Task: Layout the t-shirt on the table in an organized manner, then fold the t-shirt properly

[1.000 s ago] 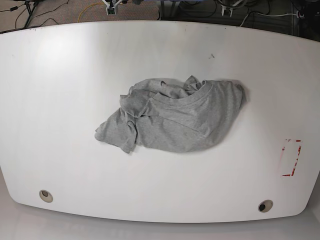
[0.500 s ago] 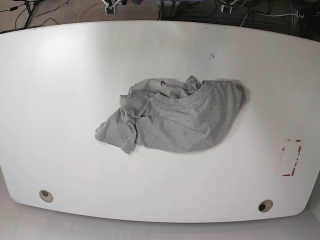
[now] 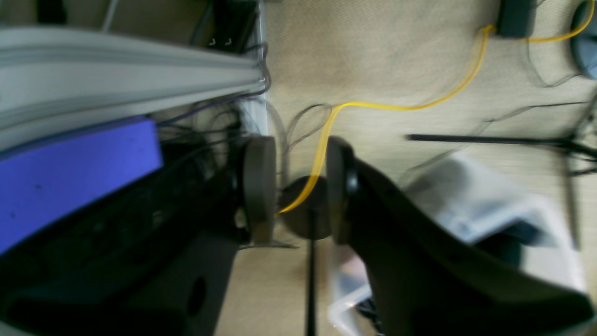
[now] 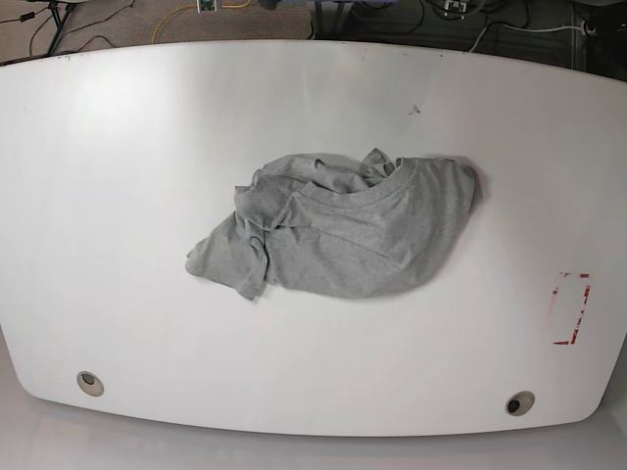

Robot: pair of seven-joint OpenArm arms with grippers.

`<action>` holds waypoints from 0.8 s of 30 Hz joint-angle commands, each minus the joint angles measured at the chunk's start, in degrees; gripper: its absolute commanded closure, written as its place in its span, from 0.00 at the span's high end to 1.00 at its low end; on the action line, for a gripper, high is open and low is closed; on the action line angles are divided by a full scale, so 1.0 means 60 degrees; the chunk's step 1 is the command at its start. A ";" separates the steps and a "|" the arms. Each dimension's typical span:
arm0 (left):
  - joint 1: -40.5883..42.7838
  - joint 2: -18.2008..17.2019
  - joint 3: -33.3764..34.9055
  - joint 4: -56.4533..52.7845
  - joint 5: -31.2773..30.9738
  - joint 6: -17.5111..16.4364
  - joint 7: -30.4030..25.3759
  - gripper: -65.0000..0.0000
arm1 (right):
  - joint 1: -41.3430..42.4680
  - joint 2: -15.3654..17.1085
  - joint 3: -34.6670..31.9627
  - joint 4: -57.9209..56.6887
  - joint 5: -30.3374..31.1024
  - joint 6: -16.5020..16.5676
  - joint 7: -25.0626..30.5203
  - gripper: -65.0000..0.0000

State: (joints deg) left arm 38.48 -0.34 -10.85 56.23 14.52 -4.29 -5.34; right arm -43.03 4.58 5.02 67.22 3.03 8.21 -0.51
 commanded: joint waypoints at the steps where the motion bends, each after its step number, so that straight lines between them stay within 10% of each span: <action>1: 0.0700 -0.0024 -0.0016 0.0673 -0.0010 0.0020 -0.0040 0.26 | -0.0661 0.0050 0.0080 0.0892 0.0030 0.0017 0.0122 0.26; 15: 0.3367 0.0005 -0.0045 0.4306 -0.0054 0.0020 -0.0098 0.26 | -0.3151 0.0050 0.0080 0.4628 0.0045 0.0031 -0.1006 0.26; 24: 0.4759 -0.0083 -0.0045 0.6519 -0.1813 0.0020 -0.0069 0.26 | -0.4397 0.0050 0.0080 0.6723 0.0045 0.0031 -0.1021 0.26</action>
State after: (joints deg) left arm 64.49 -0.36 -10.98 91.88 4.95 -4.45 -4.60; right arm -67.22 4.62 5.30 104.51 3.20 8.36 -7.64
